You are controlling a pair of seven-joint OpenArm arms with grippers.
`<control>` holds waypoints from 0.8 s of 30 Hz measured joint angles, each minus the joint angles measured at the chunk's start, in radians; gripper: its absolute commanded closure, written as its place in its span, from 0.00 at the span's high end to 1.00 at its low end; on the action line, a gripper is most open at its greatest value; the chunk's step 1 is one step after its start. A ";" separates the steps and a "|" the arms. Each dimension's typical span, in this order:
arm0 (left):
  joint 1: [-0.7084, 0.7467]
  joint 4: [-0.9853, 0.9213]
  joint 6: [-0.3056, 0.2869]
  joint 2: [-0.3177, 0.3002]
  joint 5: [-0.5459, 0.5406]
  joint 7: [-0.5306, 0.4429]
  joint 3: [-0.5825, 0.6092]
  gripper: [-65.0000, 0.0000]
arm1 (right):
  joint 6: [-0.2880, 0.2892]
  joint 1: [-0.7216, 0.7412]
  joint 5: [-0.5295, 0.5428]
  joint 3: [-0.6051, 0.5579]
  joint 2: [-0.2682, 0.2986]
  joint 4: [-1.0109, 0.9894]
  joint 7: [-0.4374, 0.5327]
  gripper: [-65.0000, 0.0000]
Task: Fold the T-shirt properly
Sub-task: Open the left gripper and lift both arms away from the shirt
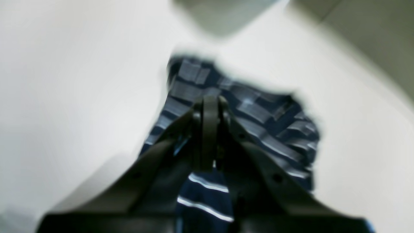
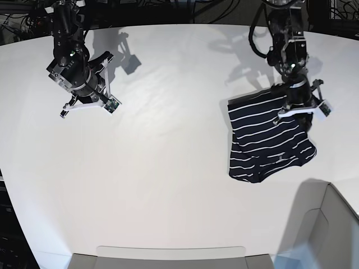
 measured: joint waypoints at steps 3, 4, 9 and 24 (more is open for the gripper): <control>0.135 0.077 -0.010 0.003 -0.010 0.027 -0.016 0.00 | 0.001 -0.055 -0.030 0.002 0.003 0.000 0.117 0.01; 0.184 0.104 -0.003 0.013 -0.013 0.030 -0.016 0.00 | 0.000 -0.087 -0.042 0.002 0.000 0.000 0.174 0.01; 0.397 0.187 -0.016 0.003 -0.009 0.011 -0.019 0.00 | 0.004 -0.249 -0.089 0.015 -0.043 0.000 0.440 0.01; 0.858 0.155 -0.172 0.041 -0.004 -0.344 0.002 0.00 | 0.011 -0.376 0.001 0.100 -0.025 0.001 0.667 0.01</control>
